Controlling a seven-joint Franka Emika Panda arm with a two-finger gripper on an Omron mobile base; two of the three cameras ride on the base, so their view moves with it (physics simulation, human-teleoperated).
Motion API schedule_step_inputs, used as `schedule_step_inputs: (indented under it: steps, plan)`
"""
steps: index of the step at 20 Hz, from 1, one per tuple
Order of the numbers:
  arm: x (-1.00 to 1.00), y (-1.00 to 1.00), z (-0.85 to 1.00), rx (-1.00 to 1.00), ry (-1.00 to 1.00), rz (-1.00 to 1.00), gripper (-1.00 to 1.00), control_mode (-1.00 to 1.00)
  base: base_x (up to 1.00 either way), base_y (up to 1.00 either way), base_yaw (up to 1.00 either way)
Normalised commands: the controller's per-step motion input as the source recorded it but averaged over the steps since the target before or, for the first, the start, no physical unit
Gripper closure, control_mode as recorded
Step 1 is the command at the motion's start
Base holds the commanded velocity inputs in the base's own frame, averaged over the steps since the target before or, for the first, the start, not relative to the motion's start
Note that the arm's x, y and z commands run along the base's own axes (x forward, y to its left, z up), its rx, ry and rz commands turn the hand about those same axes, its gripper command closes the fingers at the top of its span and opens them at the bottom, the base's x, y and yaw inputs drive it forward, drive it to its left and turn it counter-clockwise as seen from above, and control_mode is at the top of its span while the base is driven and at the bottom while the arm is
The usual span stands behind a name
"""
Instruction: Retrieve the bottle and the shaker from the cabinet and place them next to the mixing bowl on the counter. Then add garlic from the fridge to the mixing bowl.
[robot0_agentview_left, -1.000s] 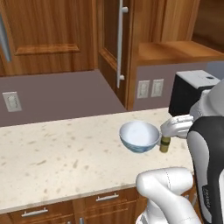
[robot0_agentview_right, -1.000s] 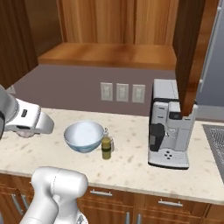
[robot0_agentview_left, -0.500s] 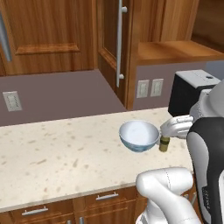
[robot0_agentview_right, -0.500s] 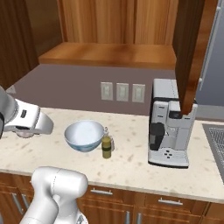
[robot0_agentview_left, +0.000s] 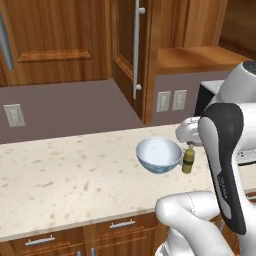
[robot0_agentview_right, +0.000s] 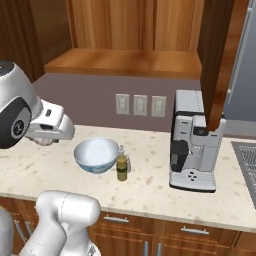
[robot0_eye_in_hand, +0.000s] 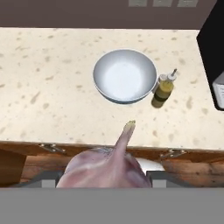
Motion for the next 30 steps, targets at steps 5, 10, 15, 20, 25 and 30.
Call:
schedule_step_inputs:
  steps: [5, 10, 15, 20, 25, 30]
  plan:
    - [0.42, -0.17, -0.81, -0.02, -0.14, 0.0, 1.0, -1.0, 0.0, 0.0, 0.0]
    - [0.64, 0.0, -0.8, -0.04, -0.1, 0.0, 1.0, -1.0, 0.0, 0.0, 0.0]
    - [0.98, 0.0, -0.09, 0.0, 0.06, 0.0, 1.0, -1.0, 0.0, 0.0, 0.0]
    - [0.77, 0.08, 0.01, 0.0, 0.14, -0.02, 1.0, -1.0, 0.0, 0.0, 0.0]
    - [0.35, 0.0, -0.25, 0.0, 0.08, -0.01, 1.0, -1.0, 0.0, 0.0, 0.0]
    - [0.31, 0.0, -0.64, -0.01, 0.08, -0.01, 1.0, -1.0, 0.0, 0.0, 0.0]
